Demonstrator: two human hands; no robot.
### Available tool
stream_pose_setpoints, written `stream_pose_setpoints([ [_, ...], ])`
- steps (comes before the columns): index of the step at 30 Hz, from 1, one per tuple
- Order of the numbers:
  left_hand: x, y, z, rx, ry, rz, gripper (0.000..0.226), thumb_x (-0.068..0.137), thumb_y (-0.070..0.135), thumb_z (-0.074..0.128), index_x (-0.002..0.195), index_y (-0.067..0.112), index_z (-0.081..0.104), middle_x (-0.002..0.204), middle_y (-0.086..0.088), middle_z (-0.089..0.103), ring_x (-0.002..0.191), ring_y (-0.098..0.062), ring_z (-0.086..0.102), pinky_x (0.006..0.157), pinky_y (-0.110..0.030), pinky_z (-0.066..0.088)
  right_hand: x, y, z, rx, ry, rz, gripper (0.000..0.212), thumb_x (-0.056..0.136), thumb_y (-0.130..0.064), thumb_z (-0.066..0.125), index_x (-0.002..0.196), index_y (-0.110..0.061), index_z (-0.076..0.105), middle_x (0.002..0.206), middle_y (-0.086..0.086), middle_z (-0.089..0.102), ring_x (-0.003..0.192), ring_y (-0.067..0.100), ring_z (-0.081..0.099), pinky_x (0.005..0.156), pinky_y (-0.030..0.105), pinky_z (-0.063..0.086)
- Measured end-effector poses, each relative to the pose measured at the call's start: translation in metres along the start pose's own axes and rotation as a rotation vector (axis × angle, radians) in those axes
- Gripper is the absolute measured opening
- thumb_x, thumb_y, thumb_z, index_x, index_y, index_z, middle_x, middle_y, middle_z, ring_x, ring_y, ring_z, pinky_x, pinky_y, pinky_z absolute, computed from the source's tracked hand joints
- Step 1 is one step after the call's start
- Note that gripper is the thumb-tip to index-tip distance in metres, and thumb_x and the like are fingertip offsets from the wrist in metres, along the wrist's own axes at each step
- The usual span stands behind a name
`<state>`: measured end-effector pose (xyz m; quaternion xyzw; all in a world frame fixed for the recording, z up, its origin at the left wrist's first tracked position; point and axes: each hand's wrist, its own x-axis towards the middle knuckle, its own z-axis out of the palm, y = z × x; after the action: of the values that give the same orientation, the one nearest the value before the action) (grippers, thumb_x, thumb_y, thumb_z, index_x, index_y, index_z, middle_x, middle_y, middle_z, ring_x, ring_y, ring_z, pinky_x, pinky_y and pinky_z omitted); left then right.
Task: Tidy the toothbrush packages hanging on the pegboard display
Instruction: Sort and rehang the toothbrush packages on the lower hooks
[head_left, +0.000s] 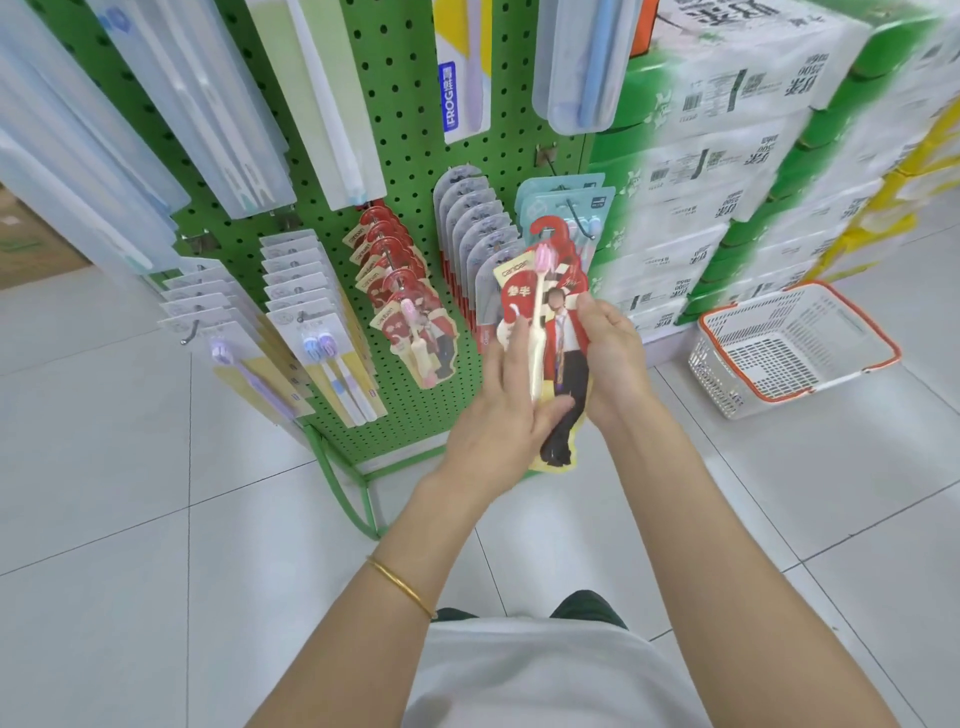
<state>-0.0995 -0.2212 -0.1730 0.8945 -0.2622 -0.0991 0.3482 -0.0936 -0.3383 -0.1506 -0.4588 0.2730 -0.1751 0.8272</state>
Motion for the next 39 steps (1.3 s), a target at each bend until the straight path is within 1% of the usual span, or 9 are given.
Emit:
stream_pose_setpoints([
  [10, 0.004, 0.01, -0.009, 0.324, -0.25, -0.001, 0.128, 0.068, 0.058, 0.074, 0.15, 0.019, -0.017, 0.145, -0.007, 0.021, 0.134, -0.025, 0.026, 0.103, -0.04, 0.036, 0.006, 0.003, -0.012, 0.045, 0.069, 0.005, 0.024, 0.101, -0.022, 0.045, 0.079, -0.014, 0.051, 0.068, 0.002, 0.061, 0.058, 0.013, 0.058, 0.06, 0.026, 0.048],
  [15, 0.01, 0.007, -0.007, 0.144, -0.368, -0.131, 0.119, 0.073, 0.025, 0.072, 0.149, 0.02, -0.019, 0.152, -0.007, 0.016, 0.139, -0.027, 0.021, 0.111, -0.04, 0.03, 0.006, 0.01, -0.016, -0.048, -0.055, 0.101, 0.03, 0.096, -0.044, 0.048, 0.101, -0.017, 0.059, 0.087, 0.0, 0.066, 0.075, 0.016, 0.063, 0.068, 0.029, 0.049],
  [17, 0.014, 0.003, -0.009, -0.074, -0.42, -0.167, 0.109, 0.074, 0.008, 0.067, 0.151, 0.022, -0.008, 0.152, -0.007, 0.02, 0.136, -0.024, 0.029, 0.108, -0.035, 0.036, 0.004, 0.011, -0.016, -0.107, -0.112, 0.153, 0.034, 0.096, -0.05, 0.043, 0.092, -0.02, 0.058, 0.088, -0.003, 0.063, 0.073, 0.014, 0.06, 0.064, 0.029, 0.046],
  [21, 0.01, -0.002, -0.015, -0.358, -0.45, -0.169, 0.074, 0.08, -0.014, 0.053, 0.141, 0.014, 0.023, 0.122, -0.005, 0.047, 0.108, -0.013, 0.053, 0.084, -0.013, 0.044, 0.004, 0.015, -0.015, -0.141, -0.032, 0.066, 0.007, 0.097, -0.02, 0.052, 0.091, -0.02, 0.048, 0.09, 0.002, 0.058, 0.073, 0.017, 0.057, 0.062, 0.028, 0.046],
  [23, 0.009, -0.009, -0.015, -0.456, -0.428, -0.215, 0.055, 0.083, -0.014, 0.052, 0.132, 0.009, 0.039, 0.116, -0.007, 0.057, 0.1, -0.012, 0.06, 0.084, -0.015, 0.048, 0.006, 0.017, -0.016, -0.18, 0.001, 0.03, 0.018, 0.093, -0.005, 0.055, 0.101, -0.017, 0.045, 0.089, 0.004, 0.06, 0.073, 0.016, 0.058, 0.061, 0.027, 0.048],
  [25, 0.01, -0.015, -0.013, -0.573, -0.37, -0.305, 0.034, 0.088, -0.004, 0.055, 0.119, 0.008, 0.057, 0.114, -0.012, 0.067, 0.104, -0.025, 0.065, 0.094, -0.036, 0.05, 0.008, 0.017, -0.018, -0.214, -0.004, 0.03, 0.024, 0.092, 0.0, 0.054, 0.112, -0.011, 0.048, 0.087, 0.004, 0.062, 0.073, 0.016, 0.061, 0.06, 0.027, 0.05],
  [27, 0.011, -0.02, -0.012, -0.653, -0.308, -0.404, 0.02, 0.091, 0.008, 0.058, 0.109, 0.015, 0.065, 0.111, -0.009, 0.07, 0.104, -0.028, 0.066, 0.095, -0.042, 0.05, 0.008, 0.015, -0.02, -0.24, -0.054, 0.039, 0.022, 0.093, 0.001, 0.053, 0.114, -0.006, 0.055, 0.084, 0.005, 0.065, 0.071, 0.016, 0.063, 0.057, 0.026, 0.052],
  [35, 0.023, -0.018, -0.022, -0.784, -0.083, -0.45, 0.016, 0.085, 0.009, 0.068, 0.093, 0.022, 0.063, 0.095, 0.001, 0.071, 0.083, -0.013, 0.067, 0.076, -0.03, 0.055, 0.008, 0.011, -0.023, -0.238, -0.219, 0.019, 0.018, 0.09, 0.003, 0.055, 0.099, -0.01, 0.063, 0.073, -0.001, 0.068, 0.065, 0.013, 0.066, 0.058, 0.026, 0.054],
  [39, 0.034, -0.014, -0.036, -0.741, 0.046, -0.399, 0.016, 0.089, 0.015, 0.064, 0.106, 0.014, 0.062, 0.104, -0.005, 0.07, 0.092, -0.021, 0.069, 0.081, -0.039, 0.055, 0.007, 0.012, -0.028, -0.308, -0.335, 0.016, 0.021, 0.088, 0.005, 0.057, 0.097, -0.012, 0.065, 0.069, -0.002, 0.065, 0.063, 0.013, 0.064, 0.059, 0.029, 0.051],
])
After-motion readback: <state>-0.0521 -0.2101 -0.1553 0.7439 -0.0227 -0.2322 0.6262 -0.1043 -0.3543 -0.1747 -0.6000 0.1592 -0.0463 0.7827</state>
